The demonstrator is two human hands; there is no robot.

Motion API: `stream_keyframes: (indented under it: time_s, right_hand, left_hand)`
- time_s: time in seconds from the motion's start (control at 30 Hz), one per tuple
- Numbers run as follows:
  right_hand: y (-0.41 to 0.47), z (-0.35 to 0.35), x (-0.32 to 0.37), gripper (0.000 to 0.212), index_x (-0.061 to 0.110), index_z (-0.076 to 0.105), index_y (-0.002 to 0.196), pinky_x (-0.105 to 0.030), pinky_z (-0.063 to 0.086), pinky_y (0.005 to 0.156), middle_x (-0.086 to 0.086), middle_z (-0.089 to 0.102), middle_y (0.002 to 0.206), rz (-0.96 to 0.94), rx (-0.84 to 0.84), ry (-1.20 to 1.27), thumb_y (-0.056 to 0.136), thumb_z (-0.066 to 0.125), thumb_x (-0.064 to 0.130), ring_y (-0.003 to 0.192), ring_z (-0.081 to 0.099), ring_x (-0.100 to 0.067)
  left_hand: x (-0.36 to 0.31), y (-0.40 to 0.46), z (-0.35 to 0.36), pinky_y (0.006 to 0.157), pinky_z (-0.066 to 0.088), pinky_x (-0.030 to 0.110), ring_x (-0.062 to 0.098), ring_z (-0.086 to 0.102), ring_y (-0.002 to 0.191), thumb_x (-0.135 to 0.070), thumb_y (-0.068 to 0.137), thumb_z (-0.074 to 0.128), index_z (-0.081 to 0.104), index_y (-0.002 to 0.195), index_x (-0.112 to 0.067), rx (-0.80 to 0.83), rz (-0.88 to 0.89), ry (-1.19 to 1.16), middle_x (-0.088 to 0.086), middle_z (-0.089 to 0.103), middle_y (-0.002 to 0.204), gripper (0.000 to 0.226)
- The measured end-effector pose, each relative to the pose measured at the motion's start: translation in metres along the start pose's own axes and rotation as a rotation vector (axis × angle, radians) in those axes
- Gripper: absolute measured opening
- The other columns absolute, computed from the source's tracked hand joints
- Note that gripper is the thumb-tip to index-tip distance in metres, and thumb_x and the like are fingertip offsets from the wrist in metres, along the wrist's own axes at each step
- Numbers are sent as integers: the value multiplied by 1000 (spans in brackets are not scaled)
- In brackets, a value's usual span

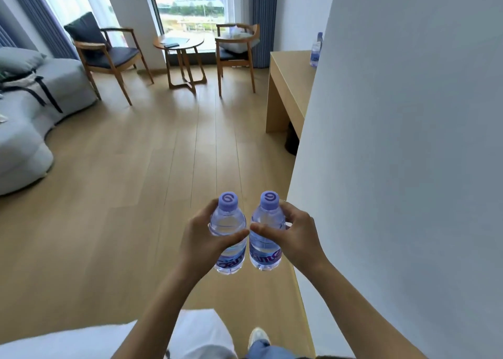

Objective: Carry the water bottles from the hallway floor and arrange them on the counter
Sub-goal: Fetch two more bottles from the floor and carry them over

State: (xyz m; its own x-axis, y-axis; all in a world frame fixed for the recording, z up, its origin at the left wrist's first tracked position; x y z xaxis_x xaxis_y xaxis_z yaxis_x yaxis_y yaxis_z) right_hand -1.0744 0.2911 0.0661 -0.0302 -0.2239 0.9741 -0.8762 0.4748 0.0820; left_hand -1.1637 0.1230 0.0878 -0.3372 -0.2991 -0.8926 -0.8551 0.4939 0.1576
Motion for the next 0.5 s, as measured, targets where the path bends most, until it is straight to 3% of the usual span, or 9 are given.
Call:
stream_keyframes:
  time_s: [0.13, 0.5]
  right_hand:
    - [91, 0, 1, 33, 37, 68, 100, -11, 53, 69, 22, 73, 91, -16, -9, -13, 71, 84, 41, 87, 71, -4]
    - [325, 14, -21, 43, 27, 70, 107, -19, 57, 73, 17, 73, 90, 9, -103, -62, 70, 84, 44, 87, 70, -7]
  left_hand:
    - [12, 90, -2, 73, 57, 25, 8, 70, 81, -24, 67, 88, 63, 106, -33, 12, -18, -9, -12, 73, 89, 48]
    - [66, 339, 3, 70, 55, 18, 5, 70, 83, -26, 65, 89, 62, 103, -39, 107, 18, -57, -16, 72, 90, 48]
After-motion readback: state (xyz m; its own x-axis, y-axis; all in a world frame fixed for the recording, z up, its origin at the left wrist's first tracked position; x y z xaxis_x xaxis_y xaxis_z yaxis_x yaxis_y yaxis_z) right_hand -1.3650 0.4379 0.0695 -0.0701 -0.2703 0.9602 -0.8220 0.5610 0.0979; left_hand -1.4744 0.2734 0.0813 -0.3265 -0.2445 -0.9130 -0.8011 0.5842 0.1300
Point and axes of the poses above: each hand's wrist, its own y-axis towards the middle knuckle, its own z-axis out of the palm, x = y × z, the point moved 9 cm from there along y, towards the middle knuckle
